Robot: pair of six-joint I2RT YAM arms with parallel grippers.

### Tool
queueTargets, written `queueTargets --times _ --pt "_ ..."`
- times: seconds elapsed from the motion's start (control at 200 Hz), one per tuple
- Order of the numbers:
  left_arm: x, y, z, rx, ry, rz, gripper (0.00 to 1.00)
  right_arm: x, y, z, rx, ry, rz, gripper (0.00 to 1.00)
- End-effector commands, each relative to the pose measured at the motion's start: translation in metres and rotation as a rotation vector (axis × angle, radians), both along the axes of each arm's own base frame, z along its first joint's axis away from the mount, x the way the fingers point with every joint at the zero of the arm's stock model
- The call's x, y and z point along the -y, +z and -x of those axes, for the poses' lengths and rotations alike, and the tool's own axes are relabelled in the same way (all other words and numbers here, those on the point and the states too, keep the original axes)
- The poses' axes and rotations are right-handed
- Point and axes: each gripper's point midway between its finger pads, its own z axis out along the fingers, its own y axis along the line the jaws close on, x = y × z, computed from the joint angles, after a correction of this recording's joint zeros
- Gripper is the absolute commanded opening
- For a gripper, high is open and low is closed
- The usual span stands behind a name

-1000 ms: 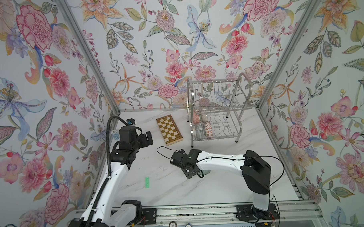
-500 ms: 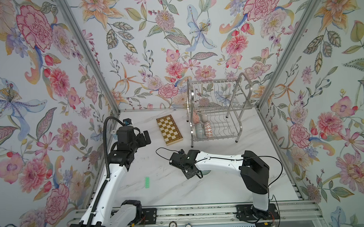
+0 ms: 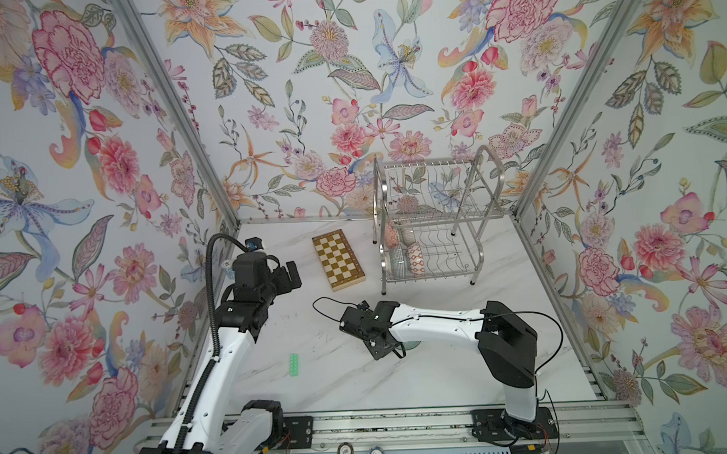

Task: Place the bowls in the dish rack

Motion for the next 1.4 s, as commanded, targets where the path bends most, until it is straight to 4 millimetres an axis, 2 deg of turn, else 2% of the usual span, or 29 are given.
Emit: queueTargets --times 0.0,0.49,0.891,1.396 --pt "-0.001 -0.004 0.000 -0.005 0.003 0.016 0.99 0.006 -0.011 0.001 -0.024 -0.009 0.025 0.28" --pt "0.000 -0.005 -0.002 -0.006 -0.003 0.025 0.99 0.009 -0.019 0.003 -0.037 -0.010 0.027 0.22" --pt "0.006 -0.009 -0.003 -0.017 -0.030 0.041 0.99 0.009 -0.018 0.000 -0.027 0.003 0.035 0.11" --pt "0.017 -0.012 -0.004 -0.023 -0.088 0.068 0.99 0.005 0.003 -0.010 0.052 0.016 -0.013 0.02"
